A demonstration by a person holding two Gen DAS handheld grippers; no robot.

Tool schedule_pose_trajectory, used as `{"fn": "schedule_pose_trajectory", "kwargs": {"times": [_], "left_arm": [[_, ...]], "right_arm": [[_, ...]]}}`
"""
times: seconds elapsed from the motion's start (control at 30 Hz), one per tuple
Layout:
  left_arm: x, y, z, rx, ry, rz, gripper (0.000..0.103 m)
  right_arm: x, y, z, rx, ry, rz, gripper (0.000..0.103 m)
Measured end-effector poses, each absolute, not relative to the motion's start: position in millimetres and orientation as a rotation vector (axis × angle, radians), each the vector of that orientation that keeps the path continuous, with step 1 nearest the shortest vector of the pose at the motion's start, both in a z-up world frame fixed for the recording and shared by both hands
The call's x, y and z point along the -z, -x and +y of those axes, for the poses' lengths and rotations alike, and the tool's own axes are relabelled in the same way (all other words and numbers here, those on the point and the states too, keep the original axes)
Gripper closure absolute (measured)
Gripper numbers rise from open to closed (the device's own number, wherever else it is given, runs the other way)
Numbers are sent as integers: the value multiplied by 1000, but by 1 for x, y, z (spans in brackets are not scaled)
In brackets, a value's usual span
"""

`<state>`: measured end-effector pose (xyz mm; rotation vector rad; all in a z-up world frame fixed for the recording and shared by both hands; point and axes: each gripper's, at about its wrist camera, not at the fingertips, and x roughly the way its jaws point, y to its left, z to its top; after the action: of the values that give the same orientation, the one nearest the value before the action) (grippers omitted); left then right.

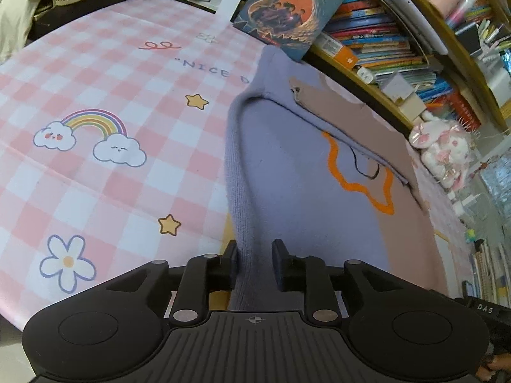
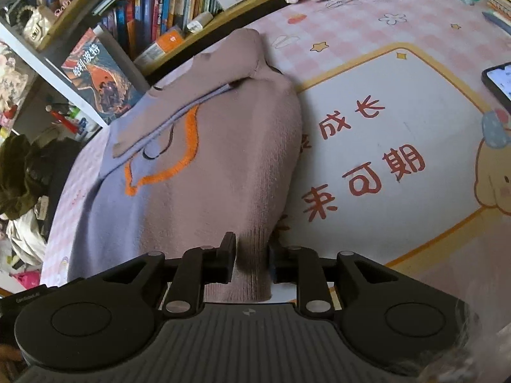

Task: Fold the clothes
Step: 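Hold the sweater hem with both grippers, lifting it slightly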

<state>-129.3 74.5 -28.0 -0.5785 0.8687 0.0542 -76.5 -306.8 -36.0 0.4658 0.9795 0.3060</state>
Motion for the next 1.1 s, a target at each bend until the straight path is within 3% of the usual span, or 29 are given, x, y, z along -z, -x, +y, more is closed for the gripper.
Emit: {"fn": "schedule_pose_trajectory", "kwargs": {"times": [0.07,0.1,0.13,1.1], "left_arm": [[29,130,75,-49,584,861,85],[29,130,75,-48,588,858,93],[30,131,74,-52,590,861,98],[24,231,47,-77,671,818,99]], "right_arm": [[37,76,-308,-309,-467,979,83],[37,76,-308,-311,-468,979,84],[38,76,-309,-309,-468,982,90],[26,159,-361,-363,-529,989,93]]}}
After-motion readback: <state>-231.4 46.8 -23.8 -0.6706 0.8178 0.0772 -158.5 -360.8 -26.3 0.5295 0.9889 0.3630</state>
